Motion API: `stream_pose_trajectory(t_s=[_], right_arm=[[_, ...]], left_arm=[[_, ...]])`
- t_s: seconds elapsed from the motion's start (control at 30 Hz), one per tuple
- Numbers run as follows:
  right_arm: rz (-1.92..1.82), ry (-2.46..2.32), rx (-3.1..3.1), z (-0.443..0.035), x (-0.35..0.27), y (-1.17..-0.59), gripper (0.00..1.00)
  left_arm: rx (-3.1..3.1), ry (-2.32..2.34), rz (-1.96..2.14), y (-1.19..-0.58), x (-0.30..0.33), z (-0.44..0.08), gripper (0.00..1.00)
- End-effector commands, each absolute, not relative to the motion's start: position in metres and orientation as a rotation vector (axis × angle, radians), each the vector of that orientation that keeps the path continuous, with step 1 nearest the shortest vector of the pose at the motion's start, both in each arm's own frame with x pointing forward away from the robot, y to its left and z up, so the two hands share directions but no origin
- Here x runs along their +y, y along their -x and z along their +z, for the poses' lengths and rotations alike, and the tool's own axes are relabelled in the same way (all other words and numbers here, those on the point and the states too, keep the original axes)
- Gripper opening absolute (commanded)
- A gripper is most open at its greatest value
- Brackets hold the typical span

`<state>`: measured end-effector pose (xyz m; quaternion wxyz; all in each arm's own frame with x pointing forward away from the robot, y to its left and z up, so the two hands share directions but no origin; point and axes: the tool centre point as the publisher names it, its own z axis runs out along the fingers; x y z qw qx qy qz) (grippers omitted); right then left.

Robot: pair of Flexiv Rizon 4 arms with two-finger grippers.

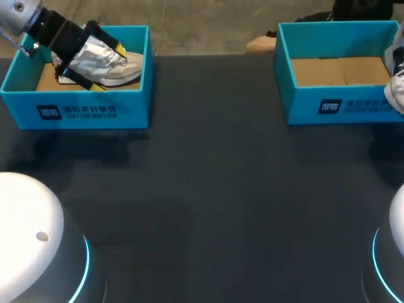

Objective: Take the shoe out of the shoebox, open the shoe tongue, remove and reinsert the insole, then place the shoe into the shoebox

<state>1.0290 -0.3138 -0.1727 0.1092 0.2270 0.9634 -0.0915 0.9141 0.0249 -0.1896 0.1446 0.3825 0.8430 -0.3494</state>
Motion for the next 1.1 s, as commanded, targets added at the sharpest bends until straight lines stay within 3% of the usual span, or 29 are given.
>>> stream_pose_trajectory(t_s=[0.03, 0.57, 1.1], right_arm=[[-0.206, -1.163, 2.725, -0.173, -0.323, -1.037, 0.0], [-0.276, -1.946, 2.204, -0.173, -0.347, -1.034, 0.0], [-0.305, -2.154, 2.056, -0.175, -0.35, -1.03, 0.0]], left_arm=[[2.432, -1.105, -1.003, -0.914, 0.025, -0.189, 1.0], [2.432, -1.105, -1.003, -0.914, 0.025, -0.189, 1.0], [2.432, -1.105, -1.003, -0.914, 0.025, -0.189, 1.0]])
